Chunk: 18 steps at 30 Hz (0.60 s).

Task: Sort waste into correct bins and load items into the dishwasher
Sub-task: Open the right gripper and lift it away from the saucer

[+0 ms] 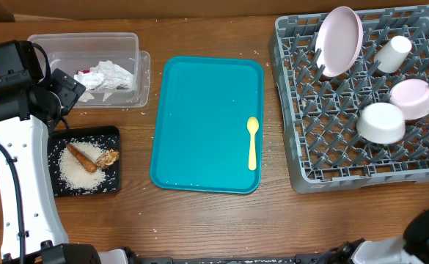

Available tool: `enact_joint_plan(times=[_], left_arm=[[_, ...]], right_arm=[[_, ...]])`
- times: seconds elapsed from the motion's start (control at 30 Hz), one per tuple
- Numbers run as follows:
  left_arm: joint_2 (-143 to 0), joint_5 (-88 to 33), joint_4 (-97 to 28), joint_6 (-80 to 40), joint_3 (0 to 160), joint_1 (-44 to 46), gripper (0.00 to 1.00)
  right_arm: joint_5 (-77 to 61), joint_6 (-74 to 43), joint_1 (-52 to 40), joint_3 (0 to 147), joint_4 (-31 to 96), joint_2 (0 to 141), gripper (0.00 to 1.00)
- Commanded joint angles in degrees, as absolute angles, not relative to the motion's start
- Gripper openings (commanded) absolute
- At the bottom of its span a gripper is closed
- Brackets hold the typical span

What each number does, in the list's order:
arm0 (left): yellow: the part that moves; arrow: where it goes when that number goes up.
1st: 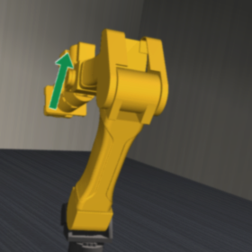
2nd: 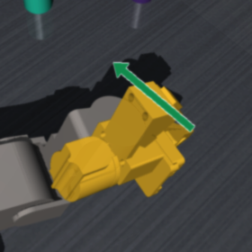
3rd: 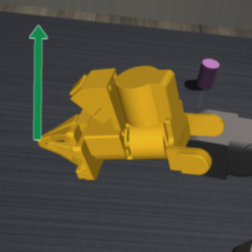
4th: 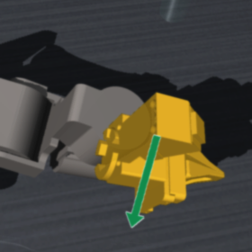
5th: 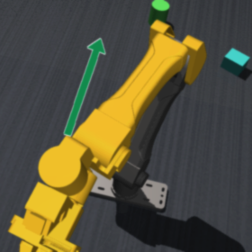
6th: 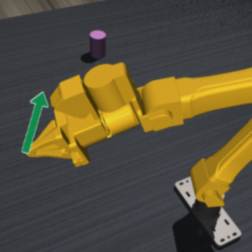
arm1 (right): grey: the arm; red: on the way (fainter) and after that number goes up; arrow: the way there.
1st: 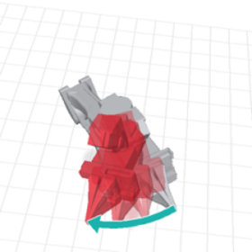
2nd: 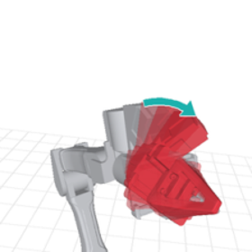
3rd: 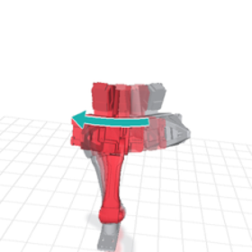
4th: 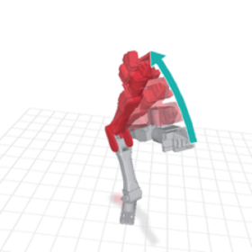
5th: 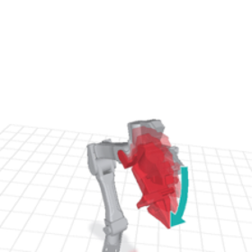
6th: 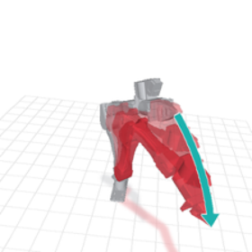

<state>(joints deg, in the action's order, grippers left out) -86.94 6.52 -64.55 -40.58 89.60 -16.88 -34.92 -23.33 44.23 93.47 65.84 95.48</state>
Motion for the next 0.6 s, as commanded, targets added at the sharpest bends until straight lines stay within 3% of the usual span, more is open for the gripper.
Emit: enact_joint_plan(times=[0.0,0.27,0.4,0.57], left_arm=[[-87.3,7.5,-64.5,-41.6,89.7,-16.8,1.00],[-87.3,7.5,-64.5,-41.6,89.7,-16.8,1.00],[-87.3,7.5,-64.5,-41.6,89.7,-16.8,1.00],[-87.3,7.5,-64.5,-41.6,89.7,-16.8,1.00]], right_arm=[[-25.7,-24.3,44.2,98.9,67.4,88.1,0.68],[-25.7,-23.6,34.3,99.2,68.0,79.8,0.69],[-25.4,-19.2,20.4,99.0,67.7,79.2,0.69],[-12.9,-18.4,-1.6,98.1,67.8,84.4,0.80]])
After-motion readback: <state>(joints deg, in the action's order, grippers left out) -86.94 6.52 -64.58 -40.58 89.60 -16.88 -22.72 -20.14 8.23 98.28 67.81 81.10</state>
